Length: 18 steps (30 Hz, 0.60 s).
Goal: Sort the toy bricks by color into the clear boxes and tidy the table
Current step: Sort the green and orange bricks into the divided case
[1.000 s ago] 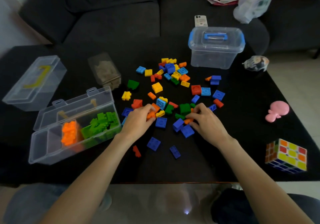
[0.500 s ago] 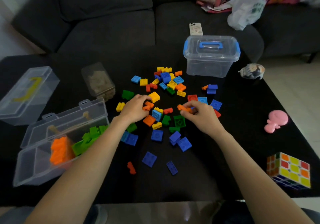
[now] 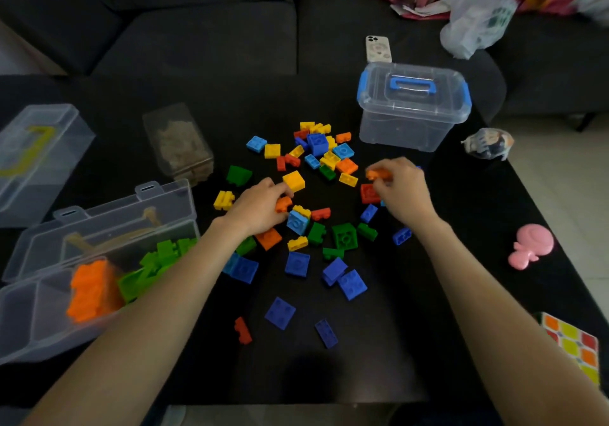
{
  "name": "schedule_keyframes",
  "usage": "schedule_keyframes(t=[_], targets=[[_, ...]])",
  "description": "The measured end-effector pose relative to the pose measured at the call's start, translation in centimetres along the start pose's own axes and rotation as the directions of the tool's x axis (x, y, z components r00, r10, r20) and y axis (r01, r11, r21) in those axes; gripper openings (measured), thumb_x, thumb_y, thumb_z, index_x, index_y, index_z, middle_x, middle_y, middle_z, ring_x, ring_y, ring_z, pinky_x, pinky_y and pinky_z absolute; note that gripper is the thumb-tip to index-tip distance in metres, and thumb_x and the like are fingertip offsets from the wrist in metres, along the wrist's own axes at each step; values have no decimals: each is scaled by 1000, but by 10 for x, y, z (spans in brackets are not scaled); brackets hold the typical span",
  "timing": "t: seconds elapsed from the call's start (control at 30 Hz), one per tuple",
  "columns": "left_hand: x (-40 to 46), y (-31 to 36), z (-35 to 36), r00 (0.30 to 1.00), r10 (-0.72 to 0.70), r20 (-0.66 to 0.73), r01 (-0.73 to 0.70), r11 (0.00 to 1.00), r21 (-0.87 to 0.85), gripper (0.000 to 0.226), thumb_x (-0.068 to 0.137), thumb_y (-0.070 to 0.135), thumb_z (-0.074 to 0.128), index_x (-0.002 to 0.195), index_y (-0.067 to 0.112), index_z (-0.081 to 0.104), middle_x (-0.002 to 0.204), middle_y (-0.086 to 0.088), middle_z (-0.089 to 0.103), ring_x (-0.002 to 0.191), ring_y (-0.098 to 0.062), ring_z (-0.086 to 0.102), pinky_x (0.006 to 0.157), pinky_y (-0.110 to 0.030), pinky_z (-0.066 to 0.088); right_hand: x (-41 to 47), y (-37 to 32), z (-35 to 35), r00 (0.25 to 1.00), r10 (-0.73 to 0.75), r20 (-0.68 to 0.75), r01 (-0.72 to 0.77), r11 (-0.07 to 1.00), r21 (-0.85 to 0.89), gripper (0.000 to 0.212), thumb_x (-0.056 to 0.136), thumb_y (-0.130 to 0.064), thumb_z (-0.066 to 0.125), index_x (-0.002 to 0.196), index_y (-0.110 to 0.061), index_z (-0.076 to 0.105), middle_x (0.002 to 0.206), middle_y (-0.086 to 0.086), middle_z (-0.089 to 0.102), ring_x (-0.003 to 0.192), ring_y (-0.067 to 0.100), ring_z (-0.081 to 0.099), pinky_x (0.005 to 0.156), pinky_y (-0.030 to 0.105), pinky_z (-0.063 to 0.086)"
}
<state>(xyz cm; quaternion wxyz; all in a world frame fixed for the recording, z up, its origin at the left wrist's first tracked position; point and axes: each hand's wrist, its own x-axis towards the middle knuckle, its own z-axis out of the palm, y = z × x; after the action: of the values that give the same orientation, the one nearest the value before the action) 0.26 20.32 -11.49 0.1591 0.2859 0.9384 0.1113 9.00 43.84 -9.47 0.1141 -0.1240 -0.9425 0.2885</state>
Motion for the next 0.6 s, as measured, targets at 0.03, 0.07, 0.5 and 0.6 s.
schedule_keyframes(t=[0.03, 0.07, 0.5, 0.6], targets=[[0, -1, 1, 1000, 4, -9, -4, 1000, -15, 40, 87, 28, 63, 123, 30, 47, 116, -2, 44, 104, -20, 53, 84, -33, 47, 14, 2, -3, 1000, 14, 0, -14, 998, -59, 25, 91, -10, 55, 113, -15, 64, 119, 8, 52, 98, 12, 52, 85, 24, 43], [0, -1, 2, 1000, 8, -22, -8, 1000, -28, 39, 86, 27, 64, 121, 30, 47, 115, -1, 44, 103, -19, 53, 81, -31, 46, 27, 5, -6, 999, 28, 18, -26, 991, -128, 24, 90, -10, 55, 113, -14, 63, 122, 9, 51, 101, 16, 54, 87, 27, 44], [20, 20, -9, 967, 58, -248, -116, 968, -223, 25, 94, 18, 50, 117, 28, 49, 115, 9, 42, 87, -5, 50, 71, -19, 36, 53, 34, -4, 966, 84, 246, 18, 923, -385, 29, 95, -19, 49, 123, -17, 54, 123, 12, 48, 104, 25, 54, 81, 31, 45], [52, 34, -22, 969, 46, -244, -110, 961, -253, 21, 94, 17, 48, 114, 25, 52, 120, 1, 44, 92, -8, 51, 77, -22, 36, 50, 28, 4, 955, 90, 281, 31, 917, -397, 34, 93, -18, 52, 126, -19, 53, 126, 11, 46, 110, 26, 53, 89, 35, 49]])
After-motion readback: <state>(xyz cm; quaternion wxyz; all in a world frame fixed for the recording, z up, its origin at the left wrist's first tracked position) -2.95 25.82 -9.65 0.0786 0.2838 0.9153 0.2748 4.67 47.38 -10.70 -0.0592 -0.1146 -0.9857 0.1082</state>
